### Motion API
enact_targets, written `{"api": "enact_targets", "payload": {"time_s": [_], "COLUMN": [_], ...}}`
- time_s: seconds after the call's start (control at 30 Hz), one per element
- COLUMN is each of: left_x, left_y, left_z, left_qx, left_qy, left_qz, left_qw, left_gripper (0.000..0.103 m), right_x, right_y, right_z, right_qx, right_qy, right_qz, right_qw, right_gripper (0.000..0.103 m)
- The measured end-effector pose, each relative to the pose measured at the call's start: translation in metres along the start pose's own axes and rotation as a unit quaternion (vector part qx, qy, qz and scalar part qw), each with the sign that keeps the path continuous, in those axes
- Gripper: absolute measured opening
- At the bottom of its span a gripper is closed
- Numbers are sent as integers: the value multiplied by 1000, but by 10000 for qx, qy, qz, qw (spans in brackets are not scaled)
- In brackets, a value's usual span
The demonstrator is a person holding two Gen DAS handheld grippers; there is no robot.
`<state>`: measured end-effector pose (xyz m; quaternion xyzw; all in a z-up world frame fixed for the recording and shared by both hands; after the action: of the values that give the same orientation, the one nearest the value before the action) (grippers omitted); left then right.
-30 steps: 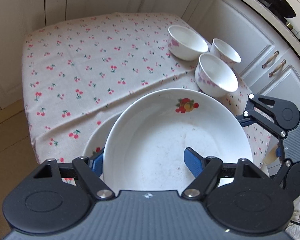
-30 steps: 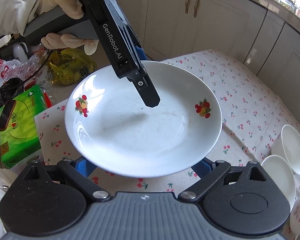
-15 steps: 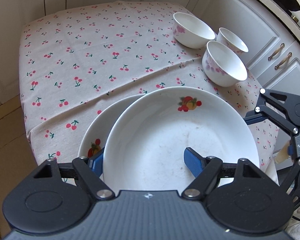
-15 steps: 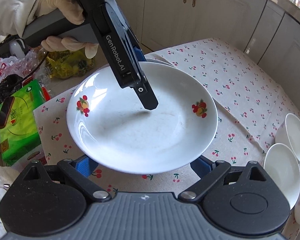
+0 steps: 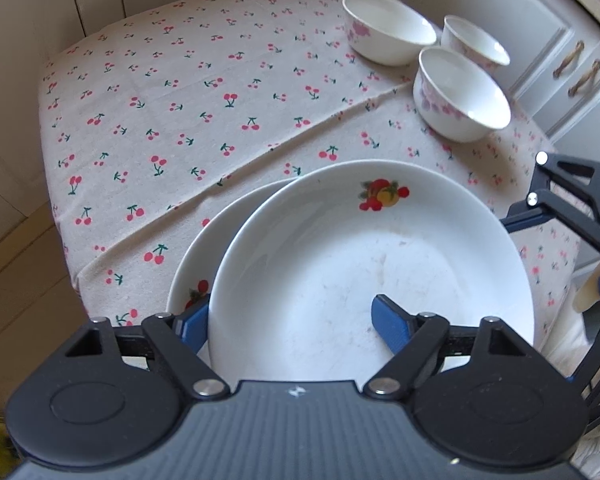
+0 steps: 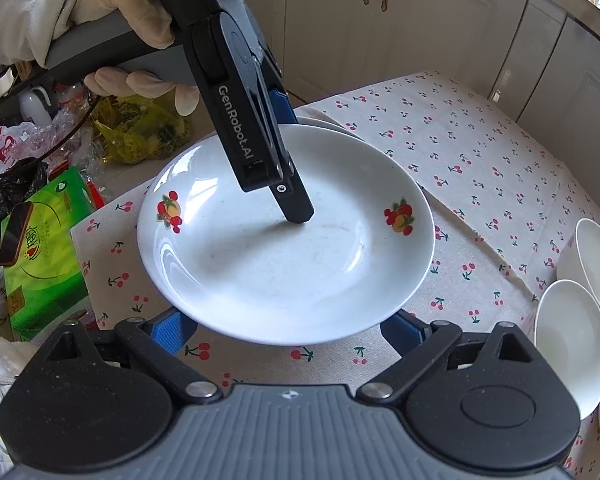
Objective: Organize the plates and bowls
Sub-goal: 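Lower the red-flower plate onto the stacked plates and open the left gripper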
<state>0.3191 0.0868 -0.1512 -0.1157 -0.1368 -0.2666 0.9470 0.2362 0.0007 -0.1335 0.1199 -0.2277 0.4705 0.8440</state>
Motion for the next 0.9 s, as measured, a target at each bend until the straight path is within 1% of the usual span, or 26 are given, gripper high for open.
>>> {"api": "enact_targets", "payload": {"time_s": [0.1, 0.2, 0.53, 0.77, 0.9], "left_x": [0, -1, -3, -3, -4], "left_y": [-1, -1, 3, 6, 9], "left_z": [-1, -1, 7, 12, 21], "left_qx": [107, 145, 93, 22, 132], "left_qy": [129, 144, -21, -184, -387], "left_qz": [-81, -141, -26, 73, 99], "left_qw": [9998, 9997, 10000, 9998, 9991], "left_gripper": [84, 84, 84, 85, 85], "right_x": [0, 0, 1, 2, 2], "right_y": [1, 1, 1, 2, 2], "right_z": [0, 0, -1, -4, -3], "right_qx": [4, 27, 61, -11, -135], "right_qy": [-29, -51, -82, -85, -101], "right_qz": [19, -7, -45, -66, -111], "right_qw": [10000, 10000, 9999, 9999, 9998], "right_gripper": [99, 99, 99, 100, 100]}}
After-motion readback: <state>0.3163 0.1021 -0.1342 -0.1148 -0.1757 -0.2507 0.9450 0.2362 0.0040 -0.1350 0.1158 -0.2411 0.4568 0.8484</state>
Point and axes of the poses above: each gripper's, at about its wrist camera, not at the fingertips, and z roughly against the way its jaws point, y to its left, x to its top, the point moved 9 cm from there along -z, roughly the way its jaws point, and after that the axes turned 1 degree about y, right-handed, at the moved point
